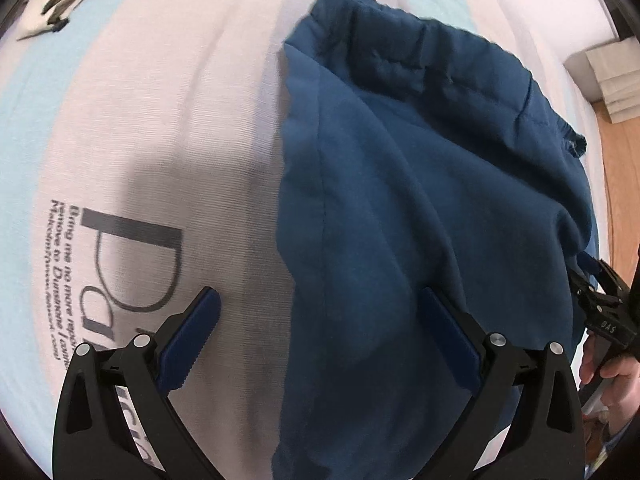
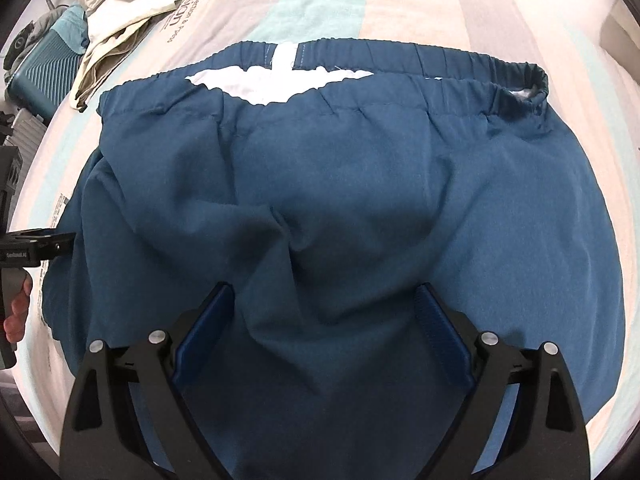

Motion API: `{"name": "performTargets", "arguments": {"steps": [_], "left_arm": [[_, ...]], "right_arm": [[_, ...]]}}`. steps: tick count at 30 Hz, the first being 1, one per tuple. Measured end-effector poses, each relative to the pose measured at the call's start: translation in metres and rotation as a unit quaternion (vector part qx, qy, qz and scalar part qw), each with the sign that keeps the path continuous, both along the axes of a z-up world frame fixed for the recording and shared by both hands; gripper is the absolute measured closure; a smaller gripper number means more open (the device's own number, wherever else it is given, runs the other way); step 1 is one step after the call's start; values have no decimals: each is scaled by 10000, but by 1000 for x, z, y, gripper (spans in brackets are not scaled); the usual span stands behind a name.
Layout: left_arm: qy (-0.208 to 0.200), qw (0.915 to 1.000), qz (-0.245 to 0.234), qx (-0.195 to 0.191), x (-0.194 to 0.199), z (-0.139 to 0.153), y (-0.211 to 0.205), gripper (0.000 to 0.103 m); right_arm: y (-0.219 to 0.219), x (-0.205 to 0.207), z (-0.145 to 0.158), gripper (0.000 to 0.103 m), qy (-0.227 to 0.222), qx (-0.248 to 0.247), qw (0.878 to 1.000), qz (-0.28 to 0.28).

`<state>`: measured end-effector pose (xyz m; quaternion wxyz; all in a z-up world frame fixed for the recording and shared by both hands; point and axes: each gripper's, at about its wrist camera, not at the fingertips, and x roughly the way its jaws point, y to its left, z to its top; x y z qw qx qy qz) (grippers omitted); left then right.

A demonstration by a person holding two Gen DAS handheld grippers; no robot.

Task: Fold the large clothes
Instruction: 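Move both tools over the folded blue bundle, then grasp the edge of the folded blue bundle with the left tool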

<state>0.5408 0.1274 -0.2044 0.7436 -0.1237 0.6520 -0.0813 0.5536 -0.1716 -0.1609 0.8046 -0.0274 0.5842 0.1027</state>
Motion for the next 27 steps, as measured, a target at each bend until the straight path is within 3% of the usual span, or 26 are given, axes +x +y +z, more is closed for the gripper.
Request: {"name": "performTargets", "arguments": {"steps": [8,13,19,21,24,27], "left_arm": [[-44,9969,-159,-763,1,-3,-3,6],[-43,9964,-274,-800,14,-8,-18,7],[-79,9942,-194,-1054,21,0,-14,43],[-105,9941,-186,-1068,9,8,-13,60],[-156,9929,-188,-1165,7,15,-10,74],[-230,9925,-238,-1177,4,22,-15,82]], "right_arm": [[-2,-1,-1,15,-1,35,10000,7],[-3,-3,-1,15,-14,62,10000,-15],[-10,-5,0,15,-25,124,9999,-9],[-11,-5,0,15,-32,154,9999,-31],[-14,-7,0,15,-45,181,9998,-50],[-15,-7,0,15,-49,203,9998,-60]]}}
